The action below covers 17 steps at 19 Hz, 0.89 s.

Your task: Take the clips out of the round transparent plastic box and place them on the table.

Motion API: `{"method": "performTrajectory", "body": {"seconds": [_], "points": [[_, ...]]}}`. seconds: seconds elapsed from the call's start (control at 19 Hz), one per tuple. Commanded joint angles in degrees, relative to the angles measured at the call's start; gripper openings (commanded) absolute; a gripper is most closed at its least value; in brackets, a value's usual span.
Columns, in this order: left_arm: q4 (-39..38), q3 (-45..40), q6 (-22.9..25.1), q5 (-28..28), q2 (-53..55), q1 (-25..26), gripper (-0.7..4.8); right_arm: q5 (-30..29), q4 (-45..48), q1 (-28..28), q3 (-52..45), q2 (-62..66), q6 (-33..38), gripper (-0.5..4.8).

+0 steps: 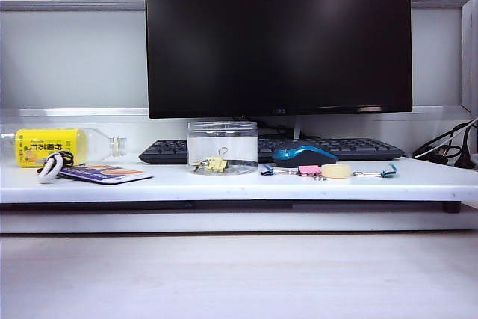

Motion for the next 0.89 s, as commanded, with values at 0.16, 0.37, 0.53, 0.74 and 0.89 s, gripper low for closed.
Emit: {"method": "performTrajectory", "body": {"seconds": [0.16,0.37,0.53,0.74,0.89], "points": [[-0.04,-0.13,-18.25,10.45,-0.17,0.09,0.53,-14.32,1.53,0.24,0.15,-0.04,13.29,0.13],[1.77,-0.13,-27.47,14.64,-0.17,0.09,0.53,-19.19,4.39,0.24,0.2,-0.07,18.78,0.13],[1.6,-0.13,-29.62,14.69,-0.17,0.09,0.53,-26.12,7.72,0.26,0.2,-0.07,22.25,0.13],[2.91,-0.13,-38.45,15.12,-0.17,0.02,0.55,-31.34,12.5,0.26,0.68,-0.04,27.1,1.24],[9.46,0.26,-44.59,20.94,-0.17,0.02,0.95,-30.69,12.57,0.26,2.78,-0.04,27.69,1.8]]}}
